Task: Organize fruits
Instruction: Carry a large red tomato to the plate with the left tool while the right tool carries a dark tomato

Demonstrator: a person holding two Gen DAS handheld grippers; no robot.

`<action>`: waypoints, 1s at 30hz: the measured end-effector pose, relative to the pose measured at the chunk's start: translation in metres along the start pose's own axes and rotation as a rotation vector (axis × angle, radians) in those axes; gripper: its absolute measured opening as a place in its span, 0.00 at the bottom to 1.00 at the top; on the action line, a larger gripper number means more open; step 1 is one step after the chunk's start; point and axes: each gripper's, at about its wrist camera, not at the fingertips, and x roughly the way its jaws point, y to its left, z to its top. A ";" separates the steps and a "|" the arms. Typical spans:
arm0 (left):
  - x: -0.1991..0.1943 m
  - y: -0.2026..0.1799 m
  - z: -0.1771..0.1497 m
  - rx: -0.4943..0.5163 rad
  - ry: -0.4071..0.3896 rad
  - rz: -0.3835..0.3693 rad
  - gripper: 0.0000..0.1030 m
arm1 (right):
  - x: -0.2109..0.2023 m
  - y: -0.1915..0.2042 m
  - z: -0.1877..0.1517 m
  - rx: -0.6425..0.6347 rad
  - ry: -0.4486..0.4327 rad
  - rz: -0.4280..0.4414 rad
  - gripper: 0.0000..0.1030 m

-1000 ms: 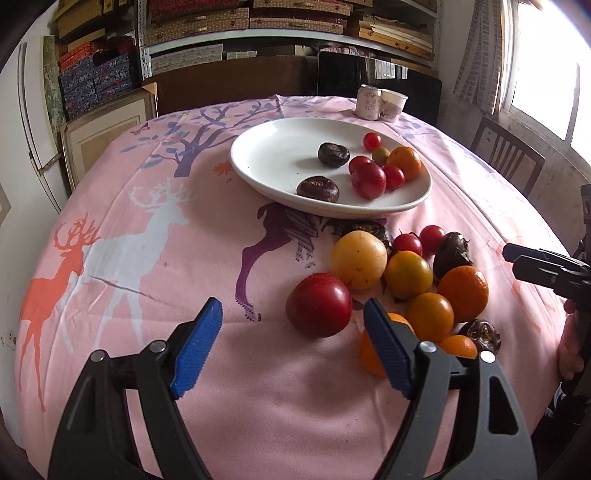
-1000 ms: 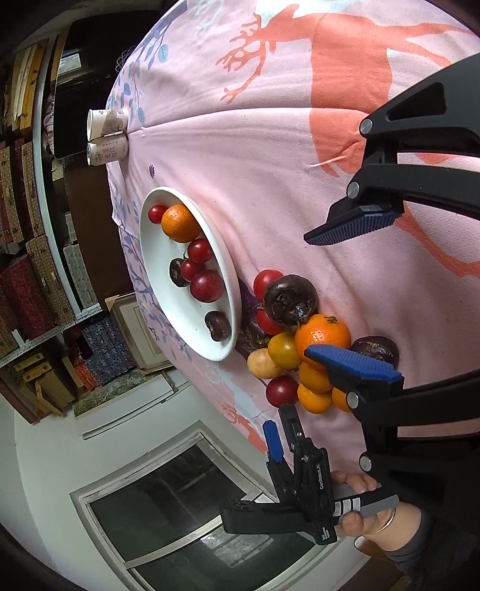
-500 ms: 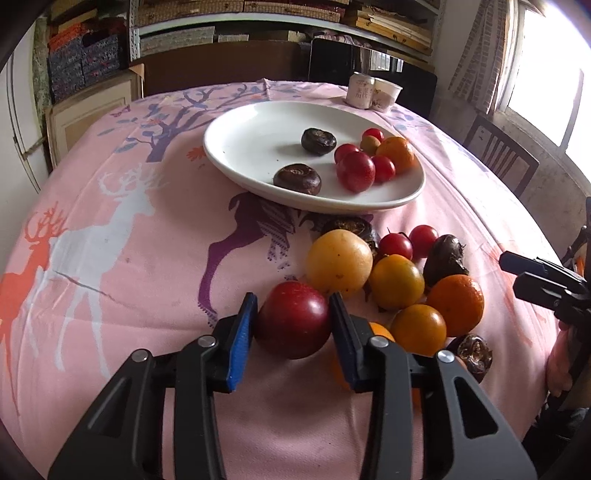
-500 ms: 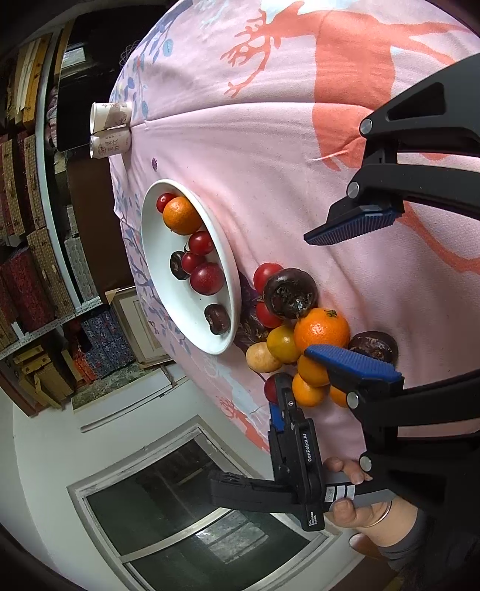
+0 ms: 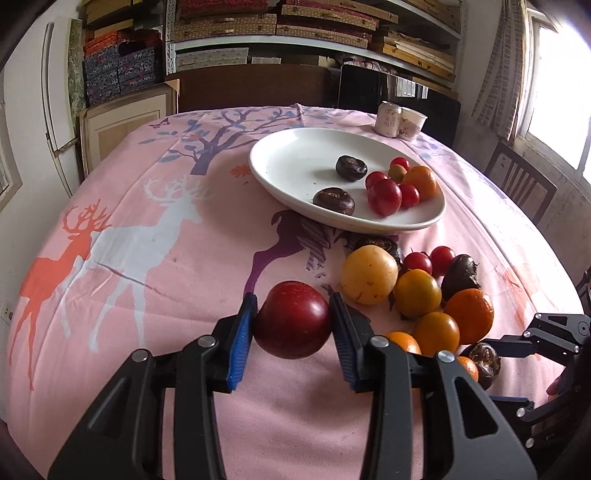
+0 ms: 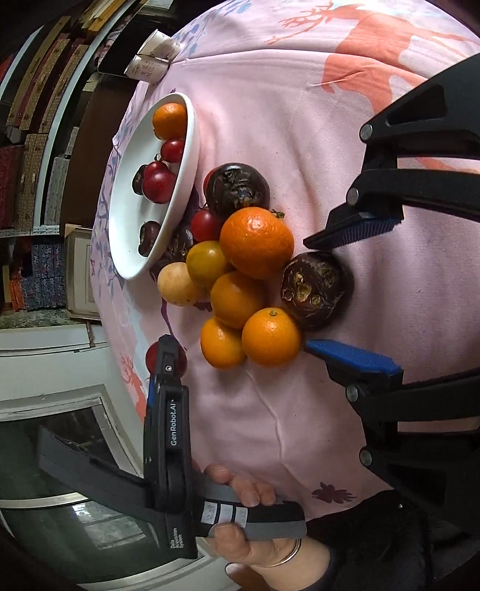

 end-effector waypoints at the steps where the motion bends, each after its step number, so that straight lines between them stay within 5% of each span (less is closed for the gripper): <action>1: -0.001 0.001 0.000 -0.006 -0.004 -0.003 0.38 | 0.001 0.002 0.000 -0.006 -0.001 -0.015 0.44; 15: -0.016 -0.004 -0.003 -0.009 -0.046 -0.017 0.38 | -0.040 -0.037 -0.009 0.205 -0.108 0.108 0.44; 22: -0.008 -0.021 0.037 0.022 -0.056 0.002 0.38 | -0.069 -0.084 0.053 0.266 -0.214 0.035 0.44; 30: 0.037 -0.031 0.112 0.024 -0.040 -0.004 0.39 | -0.026 -0.140 0.129 0.344 -0.188 -0.061 0.44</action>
